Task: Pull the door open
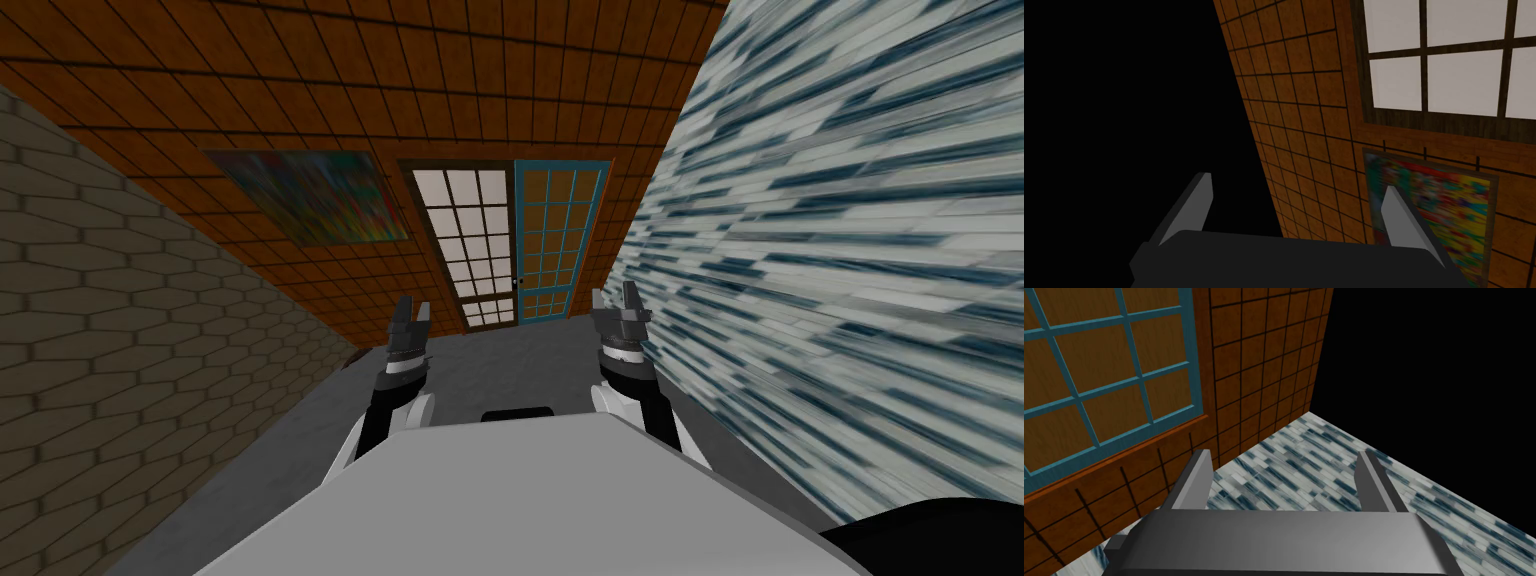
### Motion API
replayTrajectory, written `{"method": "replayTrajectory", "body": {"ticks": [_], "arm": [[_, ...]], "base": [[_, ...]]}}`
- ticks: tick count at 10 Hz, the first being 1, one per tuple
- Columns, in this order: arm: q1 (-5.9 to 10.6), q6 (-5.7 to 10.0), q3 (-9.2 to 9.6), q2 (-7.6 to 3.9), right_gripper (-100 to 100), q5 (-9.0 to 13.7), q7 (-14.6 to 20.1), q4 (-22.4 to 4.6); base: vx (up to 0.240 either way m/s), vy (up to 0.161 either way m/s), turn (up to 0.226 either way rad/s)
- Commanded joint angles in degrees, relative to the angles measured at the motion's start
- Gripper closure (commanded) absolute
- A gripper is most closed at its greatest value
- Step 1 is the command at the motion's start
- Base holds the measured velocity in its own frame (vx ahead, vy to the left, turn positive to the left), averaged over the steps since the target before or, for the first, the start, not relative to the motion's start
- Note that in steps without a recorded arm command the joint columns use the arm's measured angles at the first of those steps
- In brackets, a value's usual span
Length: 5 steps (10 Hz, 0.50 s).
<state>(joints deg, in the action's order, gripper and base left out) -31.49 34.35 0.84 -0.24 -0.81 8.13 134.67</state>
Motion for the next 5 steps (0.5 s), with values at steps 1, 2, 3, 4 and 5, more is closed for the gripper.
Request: {"method": "replayTrajectory", "body": {"ticks": [1,2,3,4,5], "arm": [[0.54,0.29,-0.37,-0.51,-100,-0.5,-1.44,-1.71],[0.92,0.49,-0.63,-0.81,-100,-0.86,-2.45,-2.9],[1.31,0.69,-0.89,-1.1,-100,-1.21,-3.45,-4.1],[1.75,0.92,-1.2,-1.42,-100,-1.62,-4.63,-5.49],[2.31,1.21,-1.57,-1.77,-100,-2.13,-6.08,-7.22]], "base": [[0.056,0.008,0.007],[0.106,0.021,0.009],[0.121,0.019,0.007],[0.131,-0.005,0.005],[0.139,-0.004,0.016]]}}
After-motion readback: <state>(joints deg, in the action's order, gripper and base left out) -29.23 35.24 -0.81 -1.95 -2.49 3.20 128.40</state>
